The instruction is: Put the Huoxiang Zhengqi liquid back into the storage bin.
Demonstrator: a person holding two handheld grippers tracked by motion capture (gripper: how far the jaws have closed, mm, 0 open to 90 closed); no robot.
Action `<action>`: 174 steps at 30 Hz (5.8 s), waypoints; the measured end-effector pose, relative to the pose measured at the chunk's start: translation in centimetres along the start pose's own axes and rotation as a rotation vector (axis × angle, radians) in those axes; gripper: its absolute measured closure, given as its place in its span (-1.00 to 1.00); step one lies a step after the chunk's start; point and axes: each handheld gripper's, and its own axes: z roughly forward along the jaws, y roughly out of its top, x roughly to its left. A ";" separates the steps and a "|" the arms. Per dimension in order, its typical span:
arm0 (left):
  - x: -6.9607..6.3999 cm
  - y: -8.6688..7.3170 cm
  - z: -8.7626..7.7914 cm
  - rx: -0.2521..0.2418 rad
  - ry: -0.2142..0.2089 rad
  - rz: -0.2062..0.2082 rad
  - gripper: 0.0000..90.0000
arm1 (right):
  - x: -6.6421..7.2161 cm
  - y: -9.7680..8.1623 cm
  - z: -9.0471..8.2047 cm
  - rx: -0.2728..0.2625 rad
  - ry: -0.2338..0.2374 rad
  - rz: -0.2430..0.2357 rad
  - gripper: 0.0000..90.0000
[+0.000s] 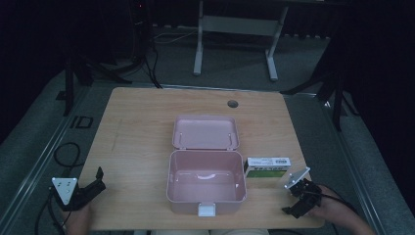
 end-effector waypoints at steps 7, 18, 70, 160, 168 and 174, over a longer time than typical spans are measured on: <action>0.0 0.0 0.0 -0.001 -0.004 0.000 -0.95 | 0.6 1.8 -0.4 0.056 0.017 -0.105 -0.62; 0.0 0.0 0.0 0.000 -0.007 0.000 -0.95 | 1.8 4.4 -0.6 0.120 0.039 -0.251 -0.62; -0.1 0.0 0.1 0.005 -0.013 0.013 -0.95 | 1.0 13.6 -7.7 0.209 -0.041 -0.531 -0.35; -0.2 0.0 0.2 0.013 -0.010 0.024 -0.95 | 2.6 12.9 -8.6 0.452 0.084 -0.521 0.41; -0.2 0.0 0.2 0.015 -0.006 0.023 -0.95 | 3.8 13.5 -11.3 0.424 0.072 -0.528 0.41; -0.2 0.0 0.2 0.018 -0.006 0.024 -0.95 | 4.6 14.7 -13.4 0.418 0.052 -0.542 0.41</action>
